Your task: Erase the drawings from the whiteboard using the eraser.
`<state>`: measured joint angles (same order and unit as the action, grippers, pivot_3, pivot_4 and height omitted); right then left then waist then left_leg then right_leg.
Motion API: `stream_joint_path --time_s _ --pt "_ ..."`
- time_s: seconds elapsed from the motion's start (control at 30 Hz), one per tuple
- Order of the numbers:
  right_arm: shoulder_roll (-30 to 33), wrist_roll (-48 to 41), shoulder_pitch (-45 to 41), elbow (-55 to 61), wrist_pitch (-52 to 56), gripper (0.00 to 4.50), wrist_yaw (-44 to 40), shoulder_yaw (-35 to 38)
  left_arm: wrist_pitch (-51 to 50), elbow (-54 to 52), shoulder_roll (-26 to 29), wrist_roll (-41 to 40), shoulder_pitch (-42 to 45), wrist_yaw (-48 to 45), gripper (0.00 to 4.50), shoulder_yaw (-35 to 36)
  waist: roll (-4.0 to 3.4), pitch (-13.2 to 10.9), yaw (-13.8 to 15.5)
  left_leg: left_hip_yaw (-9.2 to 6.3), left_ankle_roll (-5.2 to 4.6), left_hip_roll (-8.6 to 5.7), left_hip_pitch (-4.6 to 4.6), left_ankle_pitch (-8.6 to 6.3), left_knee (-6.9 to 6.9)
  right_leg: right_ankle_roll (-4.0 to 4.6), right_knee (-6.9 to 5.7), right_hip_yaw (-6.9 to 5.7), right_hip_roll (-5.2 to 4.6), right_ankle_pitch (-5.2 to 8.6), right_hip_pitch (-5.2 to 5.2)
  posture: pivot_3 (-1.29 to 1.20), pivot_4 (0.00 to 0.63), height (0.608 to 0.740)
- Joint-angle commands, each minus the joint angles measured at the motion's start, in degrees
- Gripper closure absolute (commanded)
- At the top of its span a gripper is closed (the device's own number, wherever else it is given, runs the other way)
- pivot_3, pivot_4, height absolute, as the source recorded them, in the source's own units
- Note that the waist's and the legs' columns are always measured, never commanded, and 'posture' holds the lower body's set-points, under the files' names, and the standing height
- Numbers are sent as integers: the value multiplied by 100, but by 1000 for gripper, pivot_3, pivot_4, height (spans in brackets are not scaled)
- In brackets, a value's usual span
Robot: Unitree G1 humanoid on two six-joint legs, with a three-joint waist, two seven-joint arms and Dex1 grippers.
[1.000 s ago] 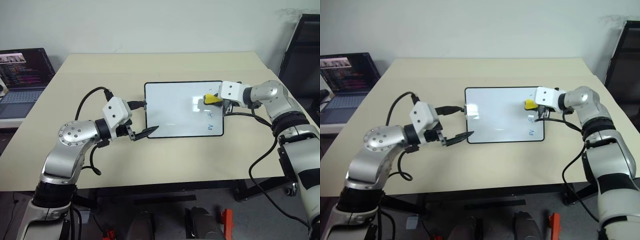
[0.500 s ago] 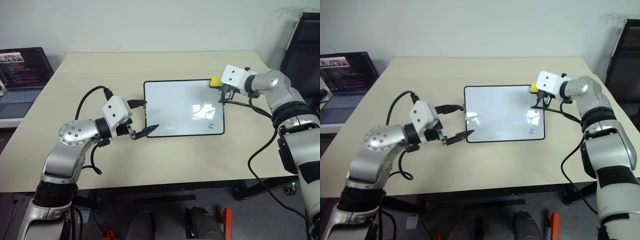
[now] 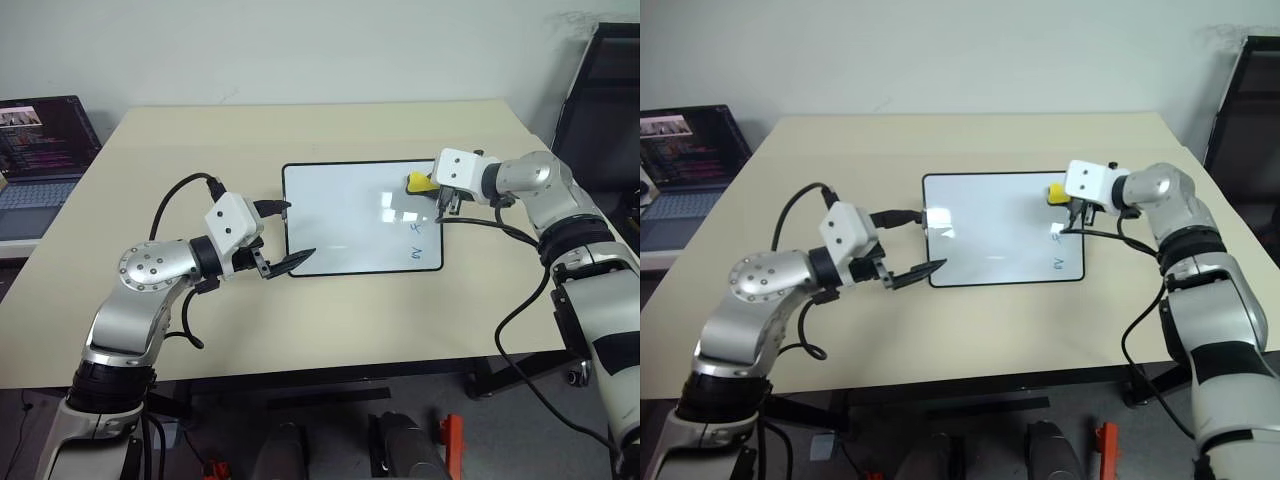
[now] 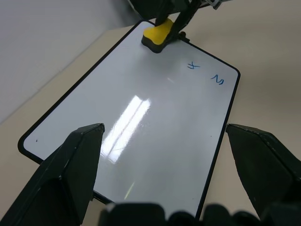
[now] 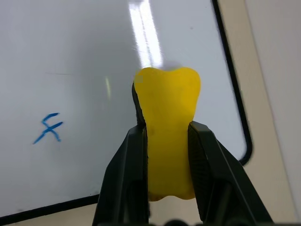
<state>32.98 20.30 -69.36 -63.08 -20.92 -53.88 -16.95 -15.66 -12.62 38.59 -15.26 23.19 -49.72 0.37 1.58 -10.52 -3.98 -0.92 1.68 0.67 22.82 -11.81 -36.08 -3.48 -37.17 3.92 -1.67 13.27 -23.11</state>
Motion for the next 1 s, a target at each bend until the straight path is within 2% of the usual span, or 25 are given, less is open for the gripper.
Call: stream_joint_path --time_s 0.03,0.3,0.6,0.87,1.0 --pt "6 -130 217 56 170 3671 -258 43 77 -113 53 -6 49 75 0 166 1 1 -1 0 0 0 -1 0 0 -1 0 1 0 0 1 0 150 740" --pt "391 -1291 305 748 747 3674 -570 1065 42 -137 94 -29 75 116 0 217 -2 -3 49 1 0 0 15 0 5 18 7 1 1 -13 -12 0 150 740" --pt "1354 -3043 1600 2655 2485 3674 -1383 2497 79 -31 8 -7 158 134 0 137 -2 -4 114 -2 -3 0 25 -9 13 18 18 -6 -1 -3 -16 0 150 740" --pt "2049 -3200 3313 3924 2962 3674 -1234 2893 211 221 -13 10 335 35 0 78 -1 -4 95 6 -4 1 19 -10 10 -7 17 -1 1 17 -14 0 150 740" --pt "2146 -3244 3781 3908 2956 3674 -941 3139 298 309 -40 33 374 6 0 28 -2 -5 68 14 -4 1 15 -10 9 -10 13 8 1 18 -14 0 150 740"
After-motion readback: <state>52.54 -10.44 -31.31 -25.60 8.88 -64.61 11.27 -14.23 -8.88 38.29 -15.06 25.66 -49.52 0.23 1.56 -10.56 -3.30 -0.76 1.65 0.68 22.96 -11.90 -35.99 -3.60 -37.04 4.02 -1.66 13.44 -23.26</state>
